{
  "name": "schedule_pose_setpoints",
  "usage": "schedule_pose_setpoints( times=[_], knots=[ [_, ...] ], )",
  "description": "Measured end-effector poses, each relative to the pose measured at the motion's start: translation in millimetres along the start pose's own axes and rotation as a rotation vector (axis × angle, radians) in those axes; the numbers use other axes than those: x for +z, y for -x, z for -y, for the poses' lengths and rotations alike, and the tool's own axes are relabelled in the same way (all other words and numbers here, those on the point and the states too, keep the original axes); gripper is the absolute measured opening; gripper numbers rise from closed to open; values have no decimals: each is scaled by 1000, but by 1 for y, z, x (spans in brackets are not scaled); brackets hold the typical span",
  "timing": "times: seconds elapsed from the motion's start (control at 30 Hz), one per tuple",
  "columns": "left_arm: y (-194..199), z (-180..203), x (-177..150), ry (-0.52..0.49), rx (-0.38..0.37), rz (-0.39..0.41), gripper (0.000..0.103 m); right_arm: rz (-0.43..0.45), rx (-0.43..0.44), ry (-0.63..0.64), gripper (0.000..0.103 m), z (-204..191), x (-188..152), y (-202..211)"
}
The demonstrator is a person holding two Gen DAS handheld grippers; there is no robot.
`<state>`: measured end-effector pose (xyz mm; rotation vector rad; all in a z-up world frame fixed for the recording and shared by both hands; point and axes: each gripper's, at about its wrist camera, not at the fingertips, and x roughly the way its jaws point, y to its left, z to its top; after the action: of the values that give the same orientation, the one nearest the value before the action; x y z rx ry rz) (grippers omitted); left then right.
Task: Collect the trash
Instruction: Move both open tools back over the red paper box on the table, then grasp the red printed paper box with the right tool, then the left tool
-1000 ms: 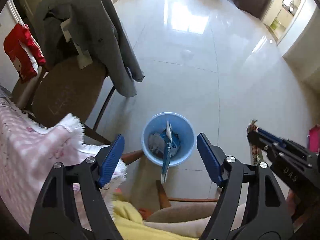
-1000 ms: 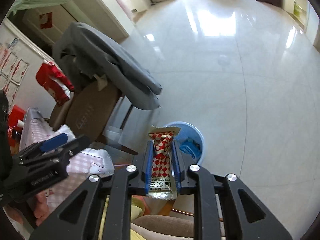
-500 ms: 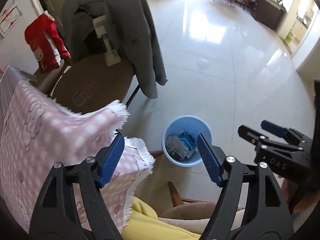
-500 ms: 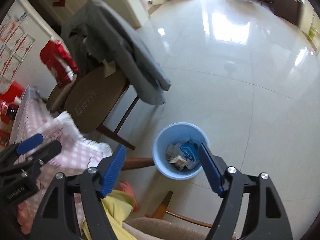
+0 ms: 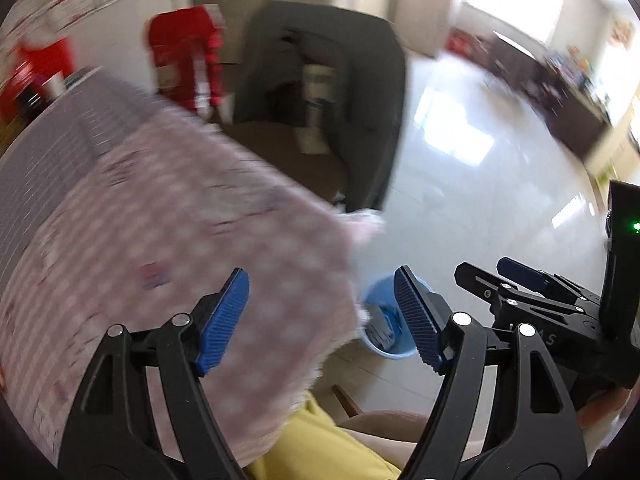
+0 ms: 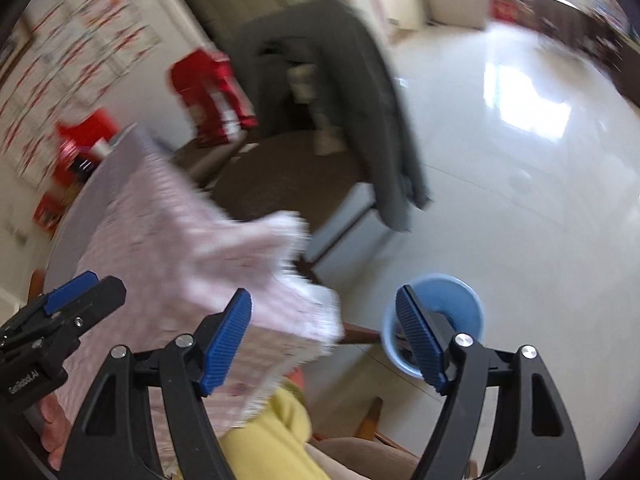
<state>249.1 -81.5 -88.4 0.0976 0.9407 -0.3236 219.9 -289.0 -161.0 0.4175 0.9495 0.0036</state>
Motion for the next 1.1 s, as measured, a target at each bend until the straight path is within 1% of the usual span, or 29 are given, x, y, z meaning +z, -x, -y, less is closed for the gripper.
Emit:
schedule_pose_setpoints(
  times=[0.1,0.2,0.23,0.27,0.37,0.4,0.5,0.73,0.8,0.87,0.97,1.03,1.1],
  knots=[
    [24,-48,-11,95,47,30,74,-23,86,93,74,-55,4,-6],
    [49,-101,-30,213,109,56,74,-34,134,175,74,-103,5,-14],
    [57,-119,-37,255,127,61,74,-39,152,213,74,-124,3,-17],
    [63,-131,-43,284,139,65,74,-45,168,238,74,-140,2,-18],
    [84,-179,-67,397,188,75,74,-76,240,325,74,-195,-5,-24],
    [92,-196,-77,436,204,78,75,-84,253,347,74,-209,-8,-26],
    [111,-237,-104,538,243,89,76,-123,313,439,74,-266,-17,-35],
    [143,-318,-161,768,328,112,76,-213,409,614,74,-383,-47,-61],
    [150,-337,-173,817,349,118,76,-244,439,667,74,-421,-60,-71],
    [156,-355,-184,860,373,124,76,-268,467,713,74,-449,-68,-79],
    [165,-381,-198,877,393,139,76,-294,526,823,74,-502,-84,-91],
    [170,-397,-204,889,418,147,76,-310,542,873,74,-535,-92,-99],
    [172,-412,-207,896,447,150,76,-343,582,913,74,-562,-98,-109]
  ],
)
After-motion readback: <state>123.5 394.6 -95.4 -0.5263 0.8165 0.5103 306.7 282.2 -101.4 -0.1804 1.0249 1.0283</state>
